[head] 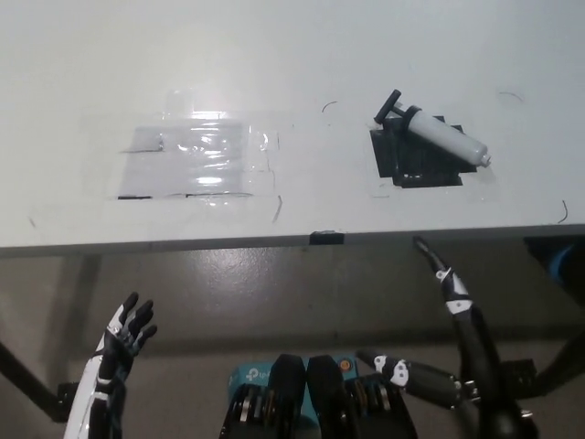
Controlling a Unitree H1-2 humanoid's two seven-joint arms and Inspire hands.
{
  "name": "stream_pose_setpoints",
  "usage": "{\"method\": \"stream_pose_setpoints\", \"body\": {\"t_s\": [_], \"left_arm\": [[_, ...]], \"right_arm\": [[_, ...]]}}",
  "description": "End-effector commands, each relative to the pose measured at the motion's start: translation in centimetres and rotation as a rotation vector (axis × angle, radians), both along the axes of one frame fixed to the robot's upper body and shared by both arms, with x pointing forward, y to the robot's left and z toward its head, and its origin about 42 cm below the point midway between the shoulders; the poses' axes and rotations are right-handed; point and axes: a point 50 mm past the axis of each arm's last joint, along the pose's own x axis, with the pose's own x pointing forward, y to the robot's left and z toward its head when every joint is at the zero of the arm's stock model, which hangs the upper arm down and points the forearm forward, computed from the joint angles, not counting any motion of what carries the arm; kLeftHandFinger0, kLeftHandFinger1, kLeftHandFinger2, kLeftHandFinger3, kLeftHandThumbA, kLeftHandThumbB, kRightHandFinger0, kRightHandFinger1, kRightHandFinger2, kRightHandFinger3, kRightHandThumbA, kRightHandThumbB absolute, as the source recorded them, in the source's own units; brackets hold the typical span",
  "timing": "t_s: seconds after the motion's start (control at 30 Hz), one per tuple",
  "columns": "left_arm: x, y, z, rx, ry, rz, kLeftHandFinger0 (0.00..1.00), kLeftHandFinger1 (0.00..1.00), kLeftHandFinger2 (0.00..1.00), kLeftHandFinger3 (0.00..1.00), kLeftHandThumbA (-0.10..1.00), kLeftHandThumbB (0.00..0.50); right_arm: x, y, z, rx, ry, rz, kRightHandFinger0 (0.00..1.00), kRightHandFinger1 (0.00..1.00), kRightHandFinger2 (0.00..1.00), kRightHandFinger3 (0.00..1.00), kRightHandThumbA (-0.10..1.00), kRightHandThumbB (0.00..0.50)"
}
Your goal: The robot uses right hand to pick up a small white air pumper and uses its left hand to compress it, and then puts it on the desk
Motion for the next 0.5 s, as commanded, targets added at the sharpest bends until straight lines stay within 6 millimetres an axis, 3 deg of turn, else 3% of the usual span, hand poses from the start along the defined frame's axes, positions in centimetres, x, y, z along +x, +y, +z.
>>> {"method": "stream_pose_setpoints", "body": {"t_s": [0.0,0.23,0.3,0.47], "left_arm": [[0.3,0.3,0.7,0.012,-0.036,-0.025,1.0,1.0,1.0,1.0,1.0,0.174],[0.8,0.5,0.9,0.011,-0.04,-0.017,1.0,1.0,1.0,1.0,1.0,0.142],[0.9,0.6,0.8,0.012,-0.038,-0.014,1.0,1.0,1.0,1.0,1.0,0.143],[1.3,0.8,0.3,0.016,-0.035,-0.012,1.0,1.0,1.0,1.0,1.0,0.139]], "right_arm": [[1.0,-0.1,-1.1,0.137,-0.045,-0.02,1.0,1.0,1.0,1.0,1.0,0.252],[2.8,-0.3,-3.7,0.11,0.045,-0.039,1.0,1.0,1.0,1.0,1.0,0.243],[3.1,-0.5,-4.1,0.122,0.064,-0.042,1.0,1.0,1.0,1.0,1.0,0.287],[3.4,-1.1,-5.1,0.127,0.11,-0.038,1.0,1.0,1.0,1.0,1.0,0.291]]}}
